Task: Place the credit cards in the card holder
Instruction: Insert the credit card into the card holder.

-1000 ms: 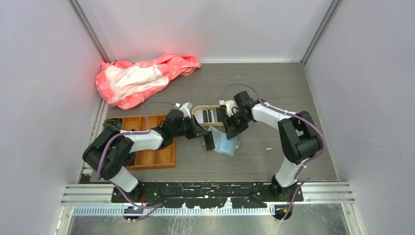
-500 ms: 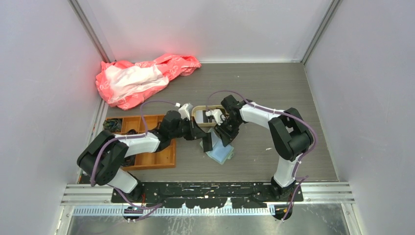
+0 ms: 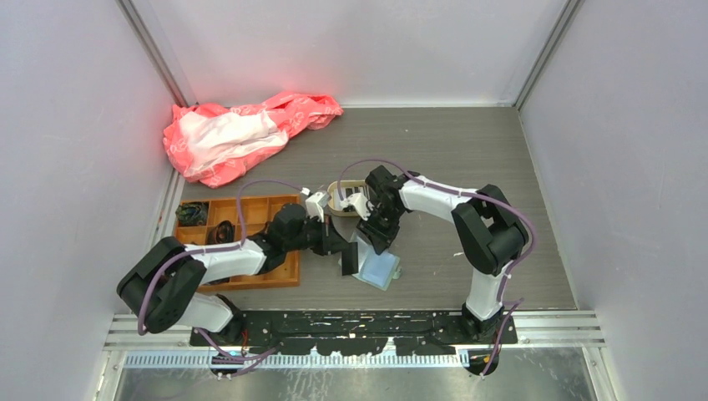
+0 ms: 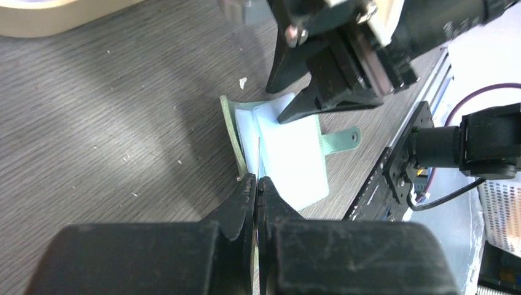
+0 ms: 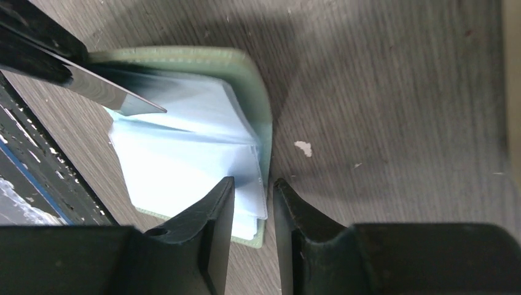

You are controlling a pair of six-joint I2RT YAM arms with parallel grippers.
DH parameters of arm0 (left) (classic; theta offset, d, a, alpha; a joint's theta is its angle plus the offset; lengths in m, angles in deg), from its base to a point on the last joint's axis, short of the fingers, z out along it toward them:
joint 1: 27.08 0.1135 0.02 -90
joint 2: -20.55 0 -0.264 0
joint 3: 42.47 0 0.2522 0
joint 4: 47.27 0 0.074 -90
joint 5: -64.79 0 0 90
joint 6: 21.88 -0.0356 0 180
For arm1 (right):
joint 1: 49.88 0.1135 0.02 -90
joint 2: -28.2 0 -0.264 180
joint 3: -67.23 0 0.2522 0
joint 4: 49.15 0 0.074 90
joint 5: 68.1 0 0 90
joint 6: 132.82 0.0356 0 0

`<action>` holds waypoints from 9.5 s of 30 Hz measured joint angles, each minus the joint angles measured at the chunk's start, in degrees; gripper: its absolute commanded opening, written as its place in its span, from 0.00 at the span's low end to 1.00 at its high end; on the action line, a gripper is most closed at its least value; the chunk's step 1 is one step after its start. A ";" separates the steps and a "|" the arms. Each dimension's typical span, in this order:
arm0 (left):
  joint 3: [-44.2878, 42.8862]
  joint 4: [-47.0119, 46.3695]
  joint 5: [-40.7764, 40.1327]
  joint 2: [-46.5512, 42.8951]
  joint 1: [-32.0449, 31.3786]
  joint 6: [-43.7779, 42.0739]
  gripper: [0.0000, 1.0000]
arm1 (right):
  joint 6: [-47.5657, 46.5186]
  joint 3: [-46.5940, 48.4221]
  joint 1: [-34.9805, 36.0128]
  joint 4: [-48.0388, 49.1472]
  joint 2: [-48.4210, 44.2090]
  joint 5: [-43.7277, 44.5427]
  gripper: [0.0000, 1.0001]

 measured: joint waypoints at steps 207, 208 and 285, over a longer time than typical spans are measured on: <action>-6.75 -28.09 -2.32 31.85 -2.14 38.05 0.19 | -7.61 -19.91 12.85 29.35 -15.13 10.73 0.18; -6.75 -28.15 -2.25 31.87 -2.14 38.07 0.20 | -7.76 -20.09 12.87 29.59 -15.13 11.15 0.18; -16.74 1.90 -1.40 25.14 -4.15 24.26 0.12 | 12.76 -3.93 -16.39 -0.52 -2.40 -5.46 0.47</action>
